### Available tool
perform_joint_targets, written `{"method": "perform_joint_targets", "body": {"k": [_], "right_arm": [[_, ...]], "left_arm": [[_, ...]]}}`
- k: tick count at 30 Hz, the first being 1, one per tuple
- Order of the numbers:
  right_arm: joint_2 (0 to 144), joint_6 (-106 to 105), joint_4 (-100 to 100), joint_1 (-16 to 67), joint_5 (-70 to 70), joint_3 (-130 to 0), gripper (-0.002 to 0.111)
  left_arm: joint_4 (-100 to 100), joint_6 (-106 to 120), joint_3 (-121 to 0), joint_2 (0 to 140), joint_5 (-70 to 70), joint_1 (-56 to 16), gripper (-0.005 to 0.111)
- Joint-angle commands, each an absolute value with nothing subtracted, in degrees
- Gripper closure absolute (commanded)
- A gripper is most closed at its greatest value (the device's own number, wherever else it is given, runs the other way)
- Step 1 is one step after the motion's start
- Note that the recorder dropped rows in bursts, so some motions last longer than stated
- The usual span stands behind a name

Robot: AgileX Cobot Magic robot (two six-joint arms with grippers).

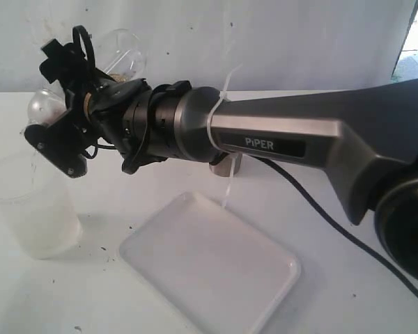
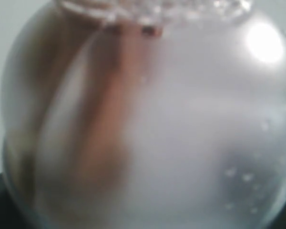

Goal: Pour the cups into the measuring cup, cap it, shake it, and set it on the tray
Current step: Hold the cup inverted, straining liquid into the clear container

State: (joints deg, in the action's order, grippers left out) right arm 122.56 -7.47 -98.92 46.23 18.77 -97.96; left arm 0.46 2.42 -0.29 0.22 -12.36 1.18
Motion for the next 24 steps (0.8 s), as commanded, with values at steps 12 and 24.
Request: {"method": "perform_joint_targets", "body": {"k": [12, 24], "right_arm": [[121.5, -16.9, -99.9, 46.3, 19.5, -98.7, 0.108], [121.5, -17.3, -99.9, 46.3, 15.6, -98.7, 0.108]], "left_arm": [[0.5, 2.0, 0.0, 0.0, -11.7, 1.2, 0.107], [0.5, 2.0, 0.0, 0.0, -11.7, 1.2, 0.107]]}}
